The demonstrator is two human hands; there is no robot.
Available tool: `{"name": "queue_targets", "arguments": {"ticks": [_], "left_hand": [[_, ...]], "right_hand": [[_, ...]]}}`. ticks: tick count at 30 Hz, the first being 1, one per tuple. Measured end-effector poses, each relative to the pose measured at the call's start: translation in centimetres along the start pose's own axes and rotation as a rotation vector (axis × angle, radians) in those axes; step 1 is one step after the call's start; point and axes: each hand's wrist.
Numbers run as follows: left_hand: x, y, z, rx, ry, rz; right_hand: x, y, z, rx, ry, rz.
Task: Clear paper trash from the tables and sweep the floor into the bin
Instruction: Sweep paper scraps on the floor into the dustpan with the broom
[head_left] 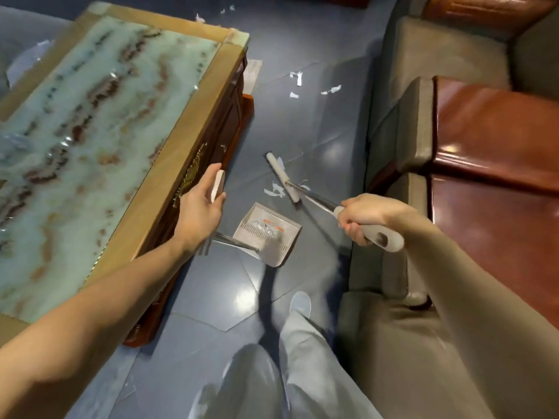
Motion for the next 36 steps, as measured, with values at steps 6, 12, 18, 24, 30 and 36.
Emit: {"name": "queue_targets", "arguments": {"ticks": [6, 12, 18, 24, 30, 36], "left_hand": [[5.9, 2.8, -2.0, 0.056, -0.068, -0.029], [12.0, 2.9, -0.9, 0.026, -0.212, -0.026], [17.8, 2.6, -1.0, -0.009, -0.246, -0.001], [23.2, 3.3, -2.6, 0.017, -0.204, 0.001], [25.9, 2.0, -2.6, 0.044, -0.145, 0.049], [28.4, 1.4, -3.3, 0.063, -0.143, 0.045]], "right_hand": [[6.9, -5.9, 1.9, 0.242, 0.124, -0.005], [13.7, -8.2, 3.8, 0.055, 0.192, -0.028], [17.5, -7.6, 7.5, 0.053, 0.227, 0.129], [17.0, -9.0, 12.7, 0.041, 0.362, 0.315], [15.5, -12.6, 16.6, 0.142, 0.48, 0.392], [15.4, -15.8, 19.7, 0.229, 0.393, 0.312]]}}
Point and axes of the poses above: each hand's wrist, its own x-axis towards the middle knuckle, its own y-axis out of the palm, z = x × y, and after that the axes turned 4 degrees about -y, right-handed
